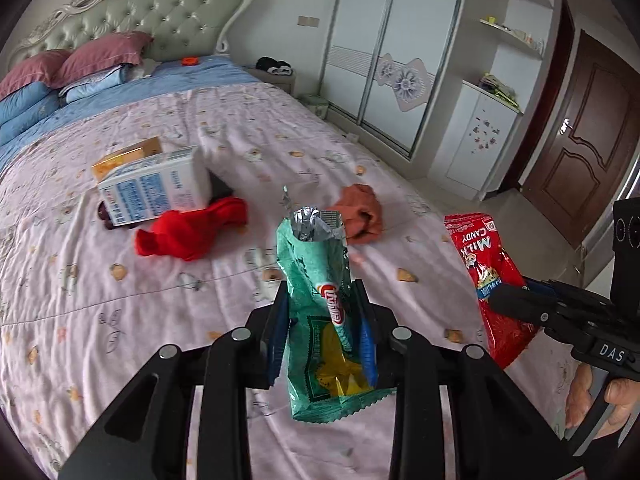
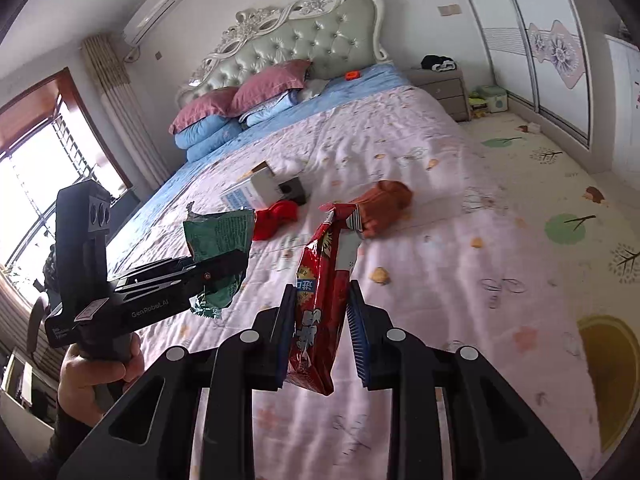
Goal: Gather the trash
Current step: 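Carry both wrappers to the yellow bin and open both tools to drop them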
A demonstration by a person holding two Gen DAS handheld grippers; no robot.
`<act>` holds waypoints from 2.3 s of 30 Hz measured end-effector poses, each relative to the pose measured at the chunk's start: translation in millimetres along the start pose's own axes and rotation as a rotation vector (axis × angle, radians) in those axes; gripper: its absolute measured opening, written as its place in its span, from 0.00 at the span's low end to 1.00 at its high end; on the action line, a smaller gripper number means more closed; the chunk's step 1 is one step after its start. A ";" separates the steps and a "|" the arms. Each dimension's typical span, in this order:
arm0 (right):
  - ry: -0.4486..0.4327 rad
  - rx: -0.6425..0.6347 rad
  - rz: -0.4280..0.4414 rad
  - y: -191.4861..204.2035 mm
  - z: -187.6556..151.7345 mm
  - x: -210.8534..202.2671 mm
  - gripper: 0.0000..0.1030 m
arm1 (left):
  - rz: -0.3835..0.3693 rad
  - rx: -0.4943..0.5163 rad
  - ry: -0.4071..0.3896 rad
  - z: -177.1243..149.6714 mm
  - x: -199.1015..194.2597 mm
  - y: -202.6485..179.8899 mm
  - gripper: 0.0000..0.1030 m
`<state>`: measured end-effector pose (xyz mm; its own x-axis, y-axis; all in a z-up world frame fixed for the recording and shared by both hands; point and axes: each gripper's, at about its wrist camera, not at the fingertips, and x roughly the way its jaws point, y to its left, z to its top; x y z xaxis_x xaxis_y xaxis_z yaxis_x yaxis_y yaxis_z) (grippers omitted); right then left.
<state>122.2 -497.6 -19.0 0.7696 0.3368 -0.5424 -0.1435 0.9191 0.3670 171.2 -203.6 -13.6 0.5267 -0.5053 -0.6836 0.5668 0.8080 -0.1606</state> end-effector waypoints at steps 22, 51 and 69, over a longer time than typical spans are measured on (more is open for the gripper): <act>-0.130 0.320 -0.314 -241.2 -62.2 -147.1 0.25 | -0.295 0.289 0.214 22.4 152.3 -272.3 0.30; -0.034 0.519 -0.420 -356.5 -120.1 -138.2 0.54 | -0.309 0.335 0.515 -2.9 267.3 -365.1 0.78; -0.065 0.460 -0.429 -325.1 -98.6 -156.6 0.53 | -0.337 0.320 0.380 11.3 228.1 -354.1 0.78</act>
<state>-13.1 -829.0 -128.0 0.7374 -0.0688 -0.6720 0.4576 0.7827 0.4219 97.8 -608.4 -104.6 0.0548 -0.5262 -0.8486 0.8567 0.4614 -0.2308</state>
